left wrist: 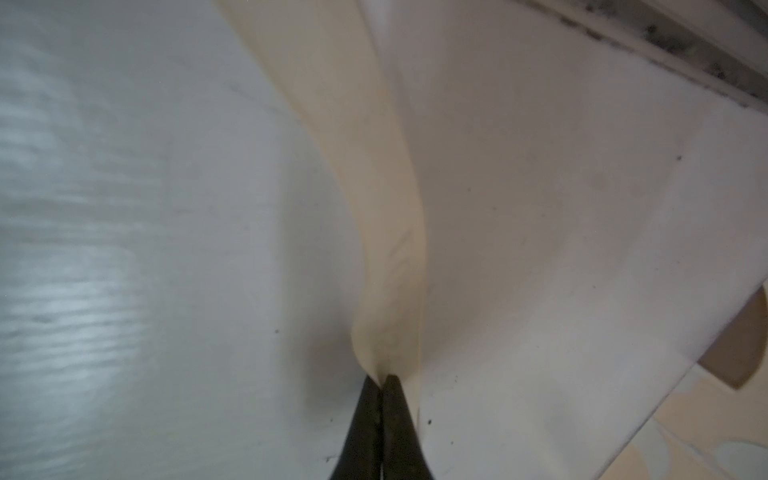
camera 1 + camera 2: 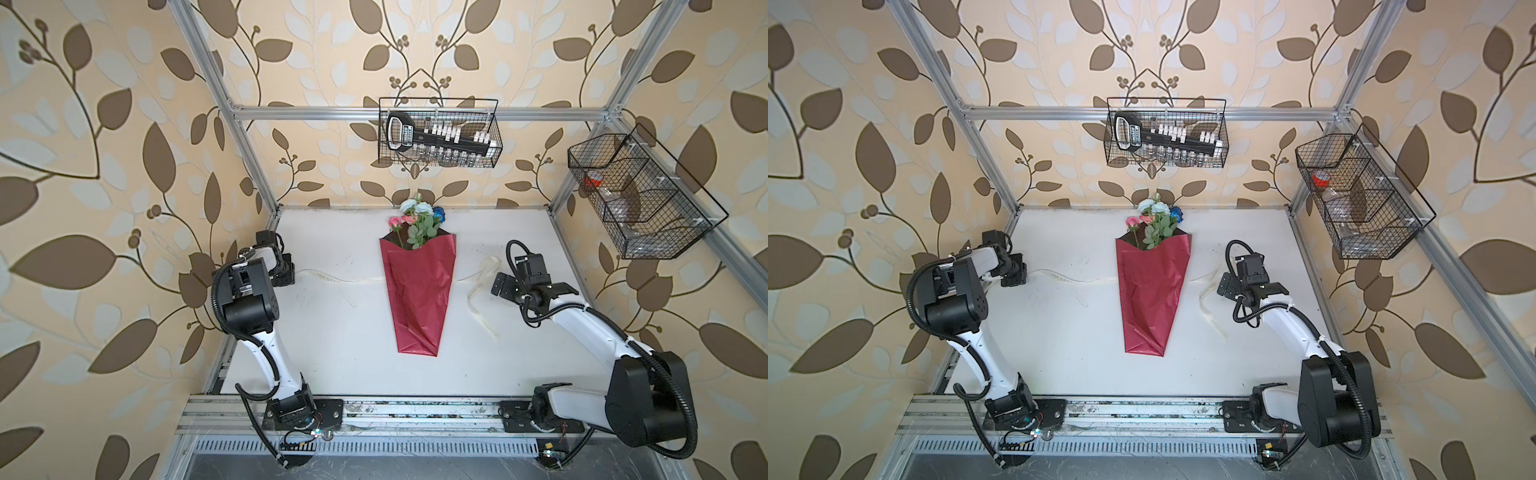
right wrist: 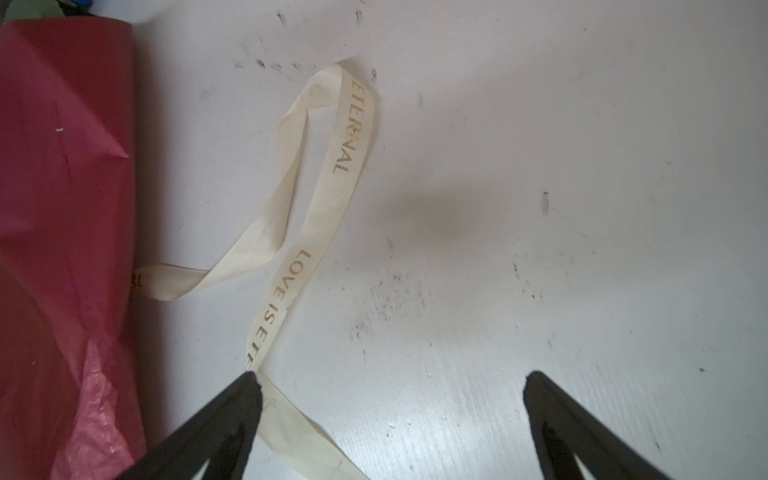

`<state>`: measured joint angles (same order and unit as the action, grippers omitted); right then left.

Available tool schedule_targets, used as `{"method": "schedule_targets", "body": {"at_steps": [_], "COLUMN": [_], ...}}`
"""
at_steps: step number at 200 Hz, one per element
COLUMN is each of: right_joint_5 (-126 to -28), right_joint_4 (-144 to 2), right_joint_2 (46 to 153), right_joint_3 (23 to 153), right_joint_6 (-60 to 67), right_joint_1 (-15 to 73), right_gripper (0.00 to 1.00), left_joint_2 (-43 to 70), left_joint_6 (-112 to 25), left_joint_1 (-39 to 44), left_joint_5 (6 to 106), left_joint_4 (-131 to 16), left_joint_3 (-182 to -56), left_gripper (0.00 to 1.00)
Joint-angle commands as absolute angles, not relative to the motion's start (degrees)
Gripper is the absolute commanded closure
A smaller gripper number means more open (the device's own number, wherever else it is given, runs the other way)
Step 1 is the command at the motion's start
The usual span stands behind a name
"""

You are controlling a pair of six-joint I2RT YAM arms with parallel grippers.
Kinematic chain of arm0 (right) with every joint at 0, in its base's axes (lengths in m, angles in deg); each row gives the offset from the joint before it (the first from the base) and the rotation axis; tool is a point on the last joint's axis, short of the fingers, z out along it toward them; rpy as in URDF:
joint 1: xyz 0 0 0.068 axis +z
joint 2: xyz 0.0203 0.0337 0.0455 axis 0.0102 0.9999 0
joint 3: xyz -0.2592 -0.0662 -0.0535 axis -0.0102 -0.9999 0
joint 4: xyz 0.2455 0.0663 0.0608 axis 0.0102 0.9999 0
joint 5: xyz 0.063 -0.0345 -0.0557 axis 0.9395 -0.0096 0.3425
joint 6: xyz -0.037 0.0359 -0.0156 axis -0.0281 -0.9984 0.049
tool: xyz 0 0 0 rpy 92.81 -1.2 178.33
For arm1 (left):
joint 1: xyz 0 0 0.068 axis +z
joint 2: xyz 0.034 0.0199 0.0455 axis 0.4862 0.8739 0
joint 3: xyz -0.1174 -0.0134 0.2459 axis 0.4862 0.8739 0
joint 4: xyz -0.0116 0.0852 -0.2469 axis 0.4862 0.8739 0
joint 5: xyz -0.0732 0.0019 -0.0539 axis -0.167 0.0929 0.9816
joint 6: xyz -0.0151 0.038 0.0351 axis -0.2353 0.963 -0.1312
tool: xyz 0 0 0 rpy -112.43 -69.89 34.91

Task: Tie the bouquet of fake flowers
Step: 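Grasp the ribbon ends on either side of the cone with both grippers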

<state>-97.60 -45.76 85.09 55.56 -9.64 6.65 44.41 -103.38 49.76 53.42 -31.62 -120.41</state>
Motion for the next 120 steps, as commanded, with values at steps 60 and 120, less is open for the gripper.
{"method": "schedule_targets", "body": {"at_steps": [60,120], "right_joint_5": [-92.26,-94.63], "right_joint_4": [-44.39,-44.85], "right_joint_2": [80.69,82.53], "right_joint_3": [51.32,51.5], "right_joint_6": [-7.34,-7.1], "right_joint_1": [6.35,19.73], "right_gripper": [0.01,0.2], "left_joint_2": [35.93,22.69], "left_joint_6": [-76.84,-69.2], "left_joint_1": [42.04,34.09], "left_joint_5": [54.63,56.23], "left_joint_4": [-32.03,-35.03], "left_joint_3": [-120.39,-112.14], "left_gripper": [1.0,1.0]}}
